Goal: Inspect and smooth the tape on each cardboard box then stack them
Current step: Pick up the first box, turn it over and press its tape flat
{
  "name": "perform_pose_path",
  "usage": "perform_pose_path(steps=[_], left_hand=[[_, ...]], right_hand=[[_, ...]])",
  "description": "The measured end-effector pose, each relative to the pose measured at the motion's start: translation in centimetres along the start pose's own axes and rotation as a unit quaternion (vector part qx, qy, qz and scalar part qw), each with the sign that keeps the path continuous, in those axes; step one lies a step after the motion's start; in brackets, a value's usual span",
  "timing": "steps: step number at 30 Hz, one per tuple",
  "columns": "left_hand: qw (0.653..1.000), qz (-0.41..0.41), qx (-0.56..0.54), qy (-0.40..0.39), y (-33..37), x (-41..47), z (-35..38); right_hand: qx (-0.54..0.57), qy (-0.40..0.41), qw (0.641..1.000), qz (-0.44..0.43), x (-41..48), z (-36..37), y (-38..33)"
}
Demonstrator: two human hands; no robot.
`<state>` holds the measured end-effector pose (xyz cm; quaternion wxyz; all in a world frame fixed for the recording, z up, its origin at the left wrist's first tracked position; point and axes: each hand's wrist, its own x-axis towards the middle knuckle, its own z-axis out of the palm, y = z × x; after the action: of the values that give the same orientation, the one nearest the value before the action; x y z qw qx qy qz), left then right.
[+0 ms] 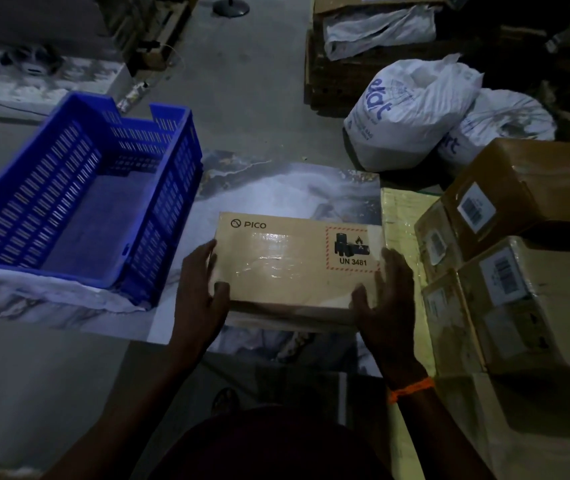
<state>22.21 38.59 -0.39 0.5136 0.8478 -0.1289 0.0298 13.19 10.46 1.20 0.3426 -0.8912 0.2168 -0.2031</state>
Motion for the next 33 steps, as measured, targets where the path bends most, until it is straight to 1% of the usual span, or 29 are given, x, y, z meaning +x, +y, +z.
perform_pose_path(steps=[1, 2, 4, 6, 7, 9, 12, 15, 18, 20, 23, 25, 27, 30, 33], left_hand=[[0.997, 0.054, 0.060, -0.009, 0.6, 0.7, 0.2], [0.987, 0.099, 0.126, -0.026, 1.2, 1.4, 0.6], [0.955, 0.149, 0.236, -0.096, 2.5, 2.7, 1.8], [0.925, 0.147, 0.300, -0.180, 3.2, 3.5, 3.2], [0.914, 0.143, 0.325, -0.197, 3.1, 3.5, 3.7], [0.902, 0.147, 0.356, -0.194, 2.7, 3.3, 4.1], [0.893, 0.156, 0.374, -0.194, 2.2, 2.8, 4.1], [0.892, 0.153, 0.375, -0.202, 2.4, 2.7, 4.0], [0.898, 0.152, 0.358, -0.205, 2.6, 2.2, 3.6], [0.903, 0.173, 0.338, -0.204, 2.8, 1.1, 3.1], [0.887, 0.220, 0.345, -0.215, 2.5, -1.0, 2.4], [0.883, 0.236, 0.348, -0.210, 1.7, -2.1, 2.3], [0.884, 0.250, 0.343, -0.197, 1.0, -2.8, 2.2], [0.887, 0.254, 0.335, -0.190, 1.0, -2.8, 2.4], [0.904, 0.233, 0.302, -0.193, 1.9, -1.8, 2.4]], right_hand=[[-0.053, -0.013, 0.996, -0.066, 0.4, 0.5, -0.8], [-0.097, -0.040, 0.989, -0.108, 0.9, 1.0, -1.8], [-0.149, -0.120, 0.975, -0.115, 1.9, 2.3, -3.2], [-0.201, -0.157, 0.959, -0.121, 2.4, 3.6, -3.7], [-0.226, -0.160, 0.952, -0.132, 2.6, 4.1, -3.6], [-0.245, -0.159, 0.946, -0.140, 2.6, 4.5, -3.1], [-0.252, -0.166, 0.944, -0.135, 2.2, 4.5, -2.7], [-0.244, -0.177, 0.944, -0.131, 2.1, 4.3, -2.9], [-0.215, -0.192, 0.948, -0.136, 1.7, 3.5, -3.3], [-0.197, -0.197, 0.947, -0.158, 0.4, 2.8, -3.2], [-0.200, -0.166, 0.947, -0.189, -2.5, 2.1, -2.7], [-0.210, -0.144, 0.946, -0.203, -4.1, 2.1, -2.0], [-0.214, -0.134, 0.943, -0.217, -5.1, 2.3, -1.2], [-0.203, -0.126, 0.946, -0.217, -5.2, 2.6, -0.6], [-0.194, -0.130, 0.949, -0.212, -4.3, 2.6, -0.9]])
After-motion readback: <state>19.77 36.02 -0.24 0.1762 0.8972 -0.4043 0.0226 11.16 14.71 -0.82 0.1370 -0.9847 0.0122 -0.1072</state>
